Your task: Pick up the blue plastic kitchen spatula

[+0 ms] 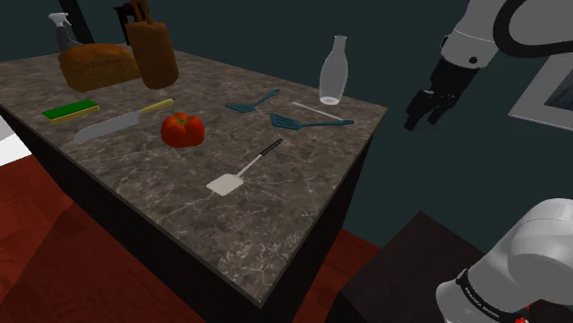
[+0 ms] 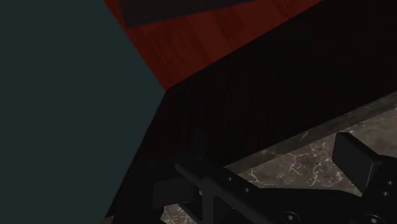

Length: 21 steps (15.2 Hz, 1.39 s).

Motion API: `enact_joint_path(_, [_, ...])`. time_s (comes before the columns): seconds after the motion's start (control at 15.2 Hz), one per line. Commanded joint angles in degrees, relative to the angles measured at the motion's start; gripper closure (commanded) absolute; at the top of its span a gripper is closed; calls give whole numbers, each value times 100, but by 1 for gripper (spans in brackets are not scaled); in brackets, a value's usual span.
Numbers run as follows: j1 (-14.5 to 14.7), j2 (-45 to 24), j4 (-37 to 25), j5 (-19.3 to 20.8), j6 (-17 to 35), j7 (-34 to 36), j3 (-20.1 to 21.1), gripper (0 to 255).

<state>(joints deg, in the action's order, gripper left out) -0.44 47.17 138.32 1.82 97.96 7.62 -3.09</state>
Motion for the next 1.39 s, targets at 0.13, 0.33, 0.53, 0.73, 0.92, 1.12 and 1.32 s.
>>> enact_joint_path(0.13, [148,-452,-193,78,239,-557,-241,0])
enact_joint_path(0.33, [390,-1158,-561,122,542,-1390,-570,0])
enact_joint_path(0.53, [645,-1884,-1009,78,768,-2224,-859,0])
enact_joint_path(0.73, [889,-2618,-1528,-52,914,-3063,-1096,0])
enact_joint_path(0.92, [1099,-3353,-2105,-252,978,-3898,-1270,0])
enact_joint_path(1.12, [1248,-4082,-2734,-495,961,-4713,-1360,0])
enact_joint_path(1.32, [1329,-4793,-3408,-740,872,-5480,-1360,0])
